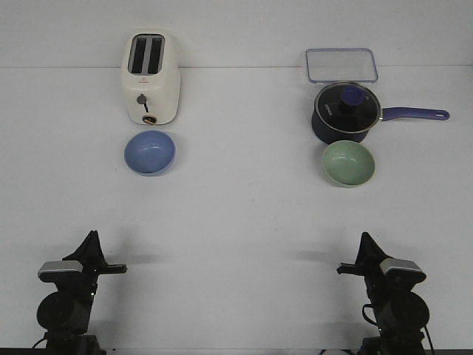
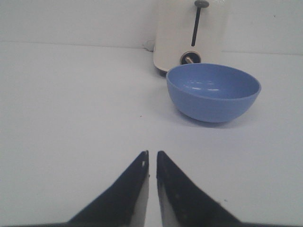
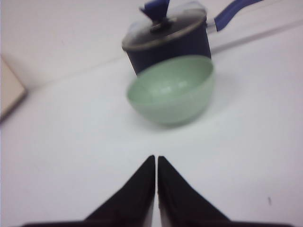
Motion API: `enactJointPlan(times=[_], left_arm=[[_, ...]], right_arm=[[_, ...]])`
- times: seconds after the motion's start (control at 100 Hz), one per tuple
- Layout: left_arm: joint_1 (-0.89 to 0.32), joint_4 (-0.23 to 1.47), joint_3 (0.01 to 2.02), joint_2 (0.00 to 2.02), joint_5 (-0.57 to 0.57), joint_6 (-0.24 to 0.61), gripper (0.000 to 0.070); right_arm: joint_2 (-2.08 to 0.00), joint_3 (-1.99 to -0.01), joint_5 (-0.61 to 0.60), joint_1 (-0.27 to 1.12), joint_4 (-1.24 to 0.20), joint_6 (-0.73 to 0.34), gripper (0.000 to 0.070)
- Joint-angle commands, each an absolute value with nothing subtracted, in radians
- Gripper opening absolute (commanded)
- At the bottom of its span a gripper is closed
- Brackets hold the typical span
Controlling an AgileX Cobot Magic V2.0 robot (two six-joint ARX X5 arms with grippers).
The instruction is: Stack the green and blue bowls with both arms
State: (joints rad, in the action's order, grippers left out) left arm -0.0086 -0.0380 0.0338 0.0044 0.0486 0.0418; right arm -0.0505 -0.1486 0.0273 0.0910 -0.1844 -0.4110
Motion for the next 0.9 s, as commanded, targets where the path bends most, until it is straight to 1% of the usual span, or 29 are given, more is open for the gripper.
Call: enactJointPlan(times=[0.0,0.03,0.06,0.1,0.11,0.12,0.15,0.18,0.2,0.33,0.43,0.57,0.66,0.76,0.89], left_arm=[[-0.007,-0.048,0.014,0.003,0.045,0.031,0.0015],[-0.007,-0.048,0.014,0.003,0.045,0.031,0.0015],[-0.007,-0.048,0.014,0.003,0.045,0.031,0.0015],[-0.007,-0.048,0.014,0.003,0.045,0.031,0.0015],[-0.007,-0.048,0.014,0.003,0.045,0.031,0.0015],[-0.007,-0.048,0.014,0.003,0.045,0.031,0.0015],[-0.007,-0.048,0.014,0.003,0.045,0.031,0.0015],[-0.007,-0.048,0.014,0.003,0.045,0.031,0.0015],[-0.007,-0.048,0.014,0.003,0.045,0.031,0.0015],[-0.007,-0.048,0.014,0.003,0.045,0.031,0.0015],[-0.007,-0.048,0.014,0.003,0.045,0.031,0.0015],[-0.007,-0.048,0.014,0.003,0.045,0.031,0.0015],[-0.007,-0.048,0.014,0.003,0.045,0.031,0.0015],[-0.007,-0.048,0.014,0.003,0.045,0.031,0.0015],[-0.007,-0.048,0.014,0.003,0.045,0.031,0.0015]], right_arm=[[-0.113,-0.268,0.033,0.092,-0.177,-0.426,0.0012],[-0.160,-0.322,0.047,0.092,-0.193,-0.407,0.0021],[-0.214,-0.377,0.065,0.092,-0.210,-0.387,0.0070],[-0.293,-0.451,0.092,0.092,-0.230,-0.364,0.0196],[-0.325,-0.479,0.103,0.092,-0.237,-0.357,0.0250],[-0.335,-0.488,0.107,0.092,-0.240,-0.355,0.0267],[-0.399,-0.542,0.128,0.092,-0.256,-0.341,0.0363],[-0.464,-0.593,0.148,0.091,-0.271,-0.326,0.0426],[-0.508,-0.626,0.161,0.091,-0.282,-0.313,0.0443],[-0.780,-0.808,0.202,0.073,-0.351,-0.244,0.0444],[-0.988,-0.917,0.192,0.027,-0.384,-0.233,0.0444],[-1.260,-1.038,0.075,-0.068,-0.423,-0.238,0.0443],[-1.419,-1.097,0.028,-0.106,-0.439,-0.237,0.0442],[-1.536,-1.134,-0.033,-0.134,-0.429,-0.234,0.0441],[-1.639,-1.141,-0.096,-0.159,-0.364,-0.238,0.0438]])
